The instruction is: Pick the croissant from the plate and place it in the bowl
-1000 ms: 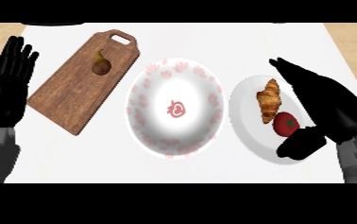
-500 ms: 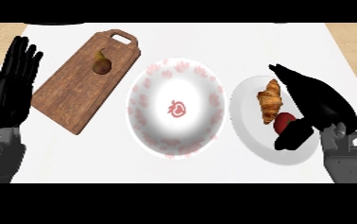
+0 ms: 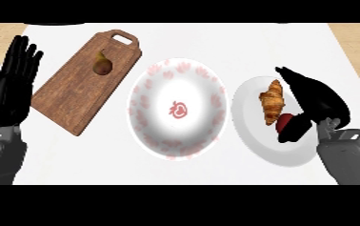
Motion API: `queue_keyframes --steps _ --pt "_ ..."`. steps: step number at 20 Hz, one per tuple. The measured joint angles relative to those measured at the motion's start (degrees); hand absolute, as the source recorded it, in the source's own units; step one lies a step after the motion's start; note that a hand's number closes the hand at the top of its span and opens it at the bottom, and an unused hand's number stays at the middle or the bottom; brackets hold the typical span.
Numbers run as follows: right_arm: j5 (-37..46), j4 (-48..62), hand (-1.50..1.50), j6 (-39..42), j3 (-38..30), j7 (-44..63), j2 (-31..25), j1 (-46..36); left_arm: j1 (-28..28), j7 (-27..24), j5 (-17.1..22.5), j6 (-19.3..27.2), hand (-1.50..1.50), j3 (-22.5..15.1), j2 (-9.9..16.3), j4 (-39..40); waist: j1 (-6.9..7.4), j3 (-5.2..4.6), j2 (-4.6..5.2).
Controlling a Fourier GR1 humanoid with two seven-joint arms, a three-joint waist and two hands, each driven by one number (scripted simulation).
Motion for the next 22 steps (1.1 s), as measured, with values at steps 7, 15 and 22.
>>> queue_keyframes --steps 7,15,22 --pt "4.4 5.7 -1.5 -2.5 -1.6 -8.5 2.7 -0.4 -0.1 1.3 -2.0 -0.8 0.0 1.7 -1.8 -1.1 0.04 0.01 0.0" --pt "8.5 8.3 -1.5 -1.9 -3.1 -11.4 4.8 0.3 1.1 2.5 -3.6 -2.3 0.0 3.6 -3.1 -3.2 0.02 0.01 -0.03" --pt "12.8 15.9 -1.5 -4.9 -3.9 -15.9 7.2 -0.4 0.3 0.9 -5.1 -3.7 0.0 4.9 -4.6 -0.6 0.03 0.01 0.01"
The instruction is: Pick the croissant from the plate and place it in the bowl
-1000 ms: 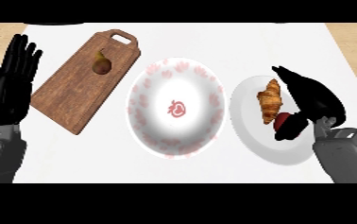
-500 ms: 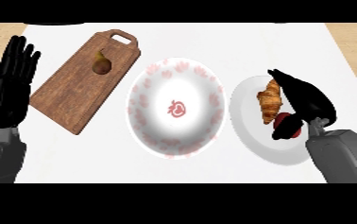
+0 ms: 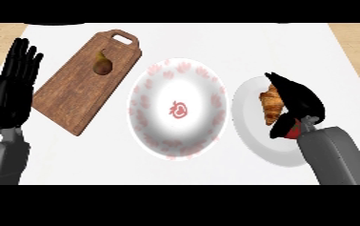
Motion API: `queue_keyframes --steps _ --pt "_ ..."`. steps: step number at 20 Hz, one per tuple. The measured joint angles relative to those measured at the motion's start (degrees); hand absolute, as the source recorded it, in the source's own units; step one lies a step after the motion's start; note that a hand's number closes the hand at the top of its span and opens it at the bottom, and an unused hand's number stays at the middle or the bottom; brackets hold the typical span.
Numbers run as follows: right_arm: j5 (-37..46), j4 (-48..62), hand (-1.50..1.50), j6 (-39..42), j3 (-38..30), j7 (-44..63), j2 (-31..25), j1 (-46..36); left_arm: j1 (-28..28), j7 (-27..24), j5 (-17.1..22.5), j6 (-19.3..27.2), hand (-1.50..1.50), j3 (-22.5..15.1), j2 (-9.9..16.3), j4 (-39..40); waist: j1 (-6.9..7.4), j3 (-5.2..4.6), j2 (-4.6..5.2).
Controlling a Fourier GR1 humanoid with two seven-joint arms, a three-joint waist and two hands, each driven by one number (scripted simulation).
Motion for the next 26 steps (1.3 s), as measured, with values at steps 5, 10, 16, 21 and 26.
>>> queue_keyframes --steps 5,10,16,21,26 --pt "2.3 6.9 -1.5 -1.9 -1.6 -2.6 1.2 -1.9 -0.1 0.5 -1.0 -0.3 0.0 0.3 -1.0 -0.8 0.09 0.02 0.02" --pt "4.1 11.9 -1.5 -3.5 -3.3 -3.9 2.0 -3.0 -1.2 2.6 -1.8 -0.4 0.0 1.0 -1.2 -1.3 0.04 -0.02 -0.04" --pt "6.7 14.9 1.5 -7.9 -3.6 -8.5 2.1 -3.9 -1.8 1.8 -2.4 -1.1 0.0 1.6 -2.0 0.0 -0.04 -0.23 -0.23" --pt "8.9 16.4 1.5 -10.8 -4.0 -11.2 2.3 -5.0 -2.0 1.8 -3.0 -1.3 0.0 1.9 -2.7 0.0 -0.04 -0.32 -0.3" --pt "8.0 20.4 1.5 -8.1 -4.3 -24.0 -4.9 -8.0 -1.6 1.6 -3.3 -1.5 0.0 1.2 -3.5 -1.1 0.96 0.0 0.39"
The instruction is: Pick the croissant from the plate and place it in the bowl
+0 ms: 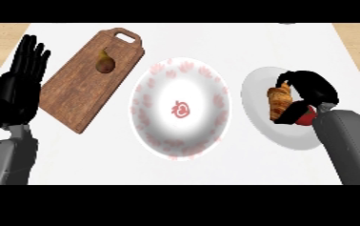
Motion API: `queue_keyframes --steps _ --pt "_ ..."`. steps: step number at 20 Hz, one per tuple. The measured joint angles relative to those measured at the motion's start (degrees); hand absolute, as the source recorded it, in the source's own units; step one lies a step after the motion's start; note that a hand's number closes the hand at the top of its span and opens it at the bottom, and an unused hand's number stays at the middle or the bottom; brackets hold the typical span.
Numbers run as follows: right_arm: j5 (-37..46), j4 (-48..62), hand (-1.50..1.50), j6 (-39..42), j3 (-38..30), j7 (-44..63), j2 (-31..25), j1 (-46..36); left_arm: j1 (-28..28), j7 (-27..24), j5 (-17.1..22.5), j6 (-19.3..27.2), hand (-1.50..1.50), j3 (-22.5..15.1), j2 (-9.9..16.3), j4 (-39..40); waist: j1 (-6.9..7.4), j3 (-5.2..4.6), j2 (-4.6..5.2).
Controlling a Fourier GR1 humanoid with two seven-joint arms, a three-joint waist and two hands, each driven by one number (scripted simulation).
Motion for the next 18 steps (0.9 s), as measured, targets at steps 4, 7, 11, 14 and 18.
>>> queue_keyframes --steps 4,7,11,14,18 --pt "0.0 4.7 1.5 3.1 1.5 -15.6 -8.5 -3.6 -1.5 0.7 0.1 -0.2 0.0 -0.8 -0.3 -0.4 1.78 0.22 0.87" --pt "0.3 9.7 1.5 1.8 1.5 -25.9 -13.1 -6.5 -2.0 0.4 0.1 -0.4 0.0 -1.0 -0.5 -0.4 2.69 0.29 1.22" --pt "0.6 17.7 1.5 -2.1 -0.1 -36.4 -17.4 -10.8 -2.8 0.9 0.1 -0.5 0.0 -1.2 -0.3 -0.3 3.09 0.33 1.31" --pt "0.1 22.8 1.5 -5.0 -2.4 -40.9 -19.2 -15.2 -3.0 0.4 -0.3 -0.3 0.0 -1.2 -0.5 0.4 2.98 0.3 1.24" --pt "-1.5 28.3 1.5 -5.1 -5.2 -47.6 -21.5 -21.0 -3.5 0.7 -0.3 -0.4 0.0 -0.8 -0.2 1.2 2.65 0.24 1.01"
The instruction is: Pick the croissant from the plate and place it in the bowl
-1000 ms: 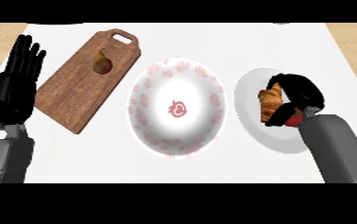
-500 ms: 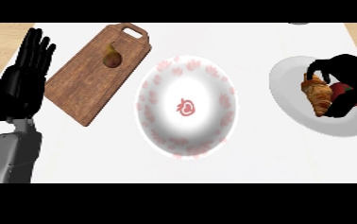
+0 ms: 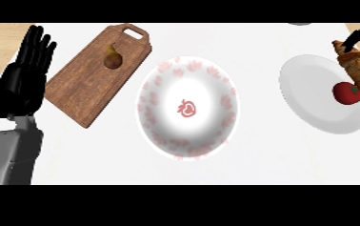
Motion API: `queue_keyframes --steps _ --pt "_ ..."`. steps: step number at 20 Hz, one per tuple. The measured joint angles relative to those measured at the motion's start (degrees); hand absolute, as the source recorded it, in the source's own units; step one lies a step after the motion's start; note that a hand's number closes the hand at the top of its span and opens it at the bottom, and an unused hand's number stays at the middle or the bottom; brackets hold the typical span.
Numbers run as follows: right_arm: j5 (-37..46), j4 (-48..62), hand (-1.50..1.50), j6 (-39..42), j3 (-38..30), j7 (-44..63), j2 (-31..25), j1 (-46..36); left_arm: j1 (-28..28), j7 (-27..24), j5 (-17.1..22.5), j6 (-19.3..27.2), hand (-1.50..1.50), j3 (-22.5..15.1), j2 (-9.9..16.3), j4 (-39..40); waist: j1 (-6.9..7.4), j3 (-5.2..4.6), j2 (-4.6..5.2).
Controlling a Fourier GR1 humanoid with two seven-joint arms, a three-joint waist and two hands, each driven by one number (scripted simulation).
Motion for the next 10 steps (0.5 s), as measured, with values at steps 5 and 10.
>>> queue_keyframes --steps 5,10 --pt "-4.0 2.9 1.5 3.2 -3.1 -5.3 -1.4 -6.1 1.5 -0.5 0.2 -0.7 0.0 0.6 0.5 0.0 -0.82 -0.1 -0.51" --pt "-8.7 3.2 1.5 7.0 -5.1 -7.1 -0.9 -11.0 2.1 -1.5 0.0 -0.5 0.0 1.1 0.3 0.8 -1.77 -0.2 -0.95"
